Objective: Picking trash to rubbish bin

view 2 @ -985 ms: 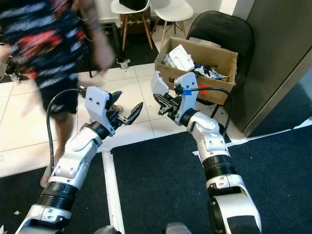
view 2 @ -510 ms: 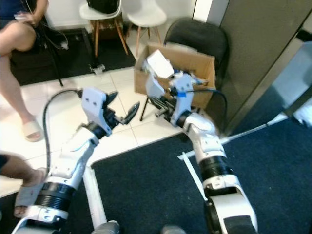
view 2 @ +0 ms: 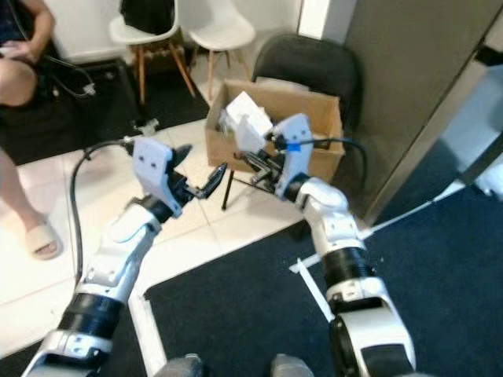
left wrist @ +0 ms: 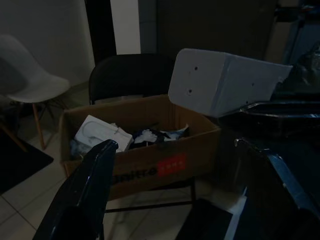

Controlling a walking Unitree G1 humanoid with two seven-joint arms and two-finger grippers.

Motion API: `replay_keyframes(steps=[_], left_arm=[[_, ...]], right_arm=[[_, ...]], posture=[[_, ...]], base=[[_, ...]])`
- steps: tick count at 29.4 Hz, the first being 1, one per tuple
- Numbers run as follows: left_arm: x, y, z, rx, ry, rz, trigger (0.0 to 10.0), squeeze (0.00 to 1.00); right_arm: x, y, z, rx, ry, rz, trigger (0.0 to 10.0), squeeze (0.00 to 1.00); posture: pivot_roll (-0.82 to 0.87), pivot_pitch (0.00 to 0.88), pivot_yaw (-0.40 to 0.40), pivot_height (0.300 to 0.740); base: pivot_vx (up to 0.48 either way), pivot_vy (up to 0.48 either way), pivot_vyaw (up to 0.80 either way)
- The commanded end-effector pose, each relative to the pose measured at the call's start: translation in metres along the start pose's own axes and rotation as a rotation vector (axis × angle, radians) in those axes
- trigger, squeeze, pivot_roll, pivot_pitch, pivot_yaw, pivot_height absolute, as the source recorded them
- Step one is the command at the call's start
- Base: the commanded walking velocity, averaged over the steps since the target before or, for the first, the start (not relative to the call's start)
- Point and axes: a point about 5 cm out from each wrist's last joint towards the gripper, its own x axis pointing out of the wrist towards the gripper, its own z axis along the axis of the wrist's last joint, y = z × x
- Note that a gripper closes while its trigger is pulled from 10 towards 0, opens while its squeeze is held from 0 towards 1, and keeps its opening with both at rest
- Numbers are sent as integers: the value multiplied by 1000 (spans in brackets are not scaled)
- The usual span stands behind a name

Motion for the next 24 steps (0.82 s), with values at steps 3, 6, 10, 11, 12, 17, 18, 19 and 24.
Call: replay_keyframes(steps=[3, 6, 10, 11, 12, 17, 18, 19, 24], left_arm=[[-1, -1, -2, 0, 12, -5, 10000, 0], [-1, -1, -2, -1, 11, -6, 10000, 0], [-1, -2, -3, -2, 11, -6, 10000, 0], [-1, -2, -3, -2, 11, -6, 10000, 0], [-1, -2, -3, -3, 11, -5, 10000, 0], [-1, -2, -3, -7, 9, -2, 10000, 0], [-2, -2, -3, -7, 8, 1, 10000, 0], [-2, -2, -3, -6, 8, 2, 10000, 0], [-2, -2, -3, -5, 8, 7, 10000, 0]], right_arm=[[-3, -3, -2, -1, 16, -12, 10000, 0], [-3, -3, -2, -2, 18, -12, 10000, 0], [-3, -3, -2, 2, 14, -12, 10000, 0], [-3, -3, -2, 2, 14, -11, 10000, 0], [-3, -3, -2, 2, 14, -11, 10000, 0], [-3, -3, -2, 0, 14, -10, 10000, 0], [-3, -3, -2, -1, 14, -9, 10000, 0], [-3, -3, -2, -1, 15, -9, 10000, 0], [-3, -3, -3, -1, 16, -8, 10000, 0]], posture=[[-22, 0, -36, 740], [-22, 0, -36, 740], [-22, 0, -40, 740], [-22, 0, -40, 740], [-22, 0, -40, 740], [-24, 0, -38, 740], [-24, 0, -38, 740], [-24, 0, -38, 740], [-25, 0, -39, 740]], base=[[331, 0, -513], [334, 0, -769], [334, 0, 0], [330, 0, 0], [337, 0, 0], [333, 0, 0], [334, 0, 0], [334, 0, 0], [334, 0, 0]])
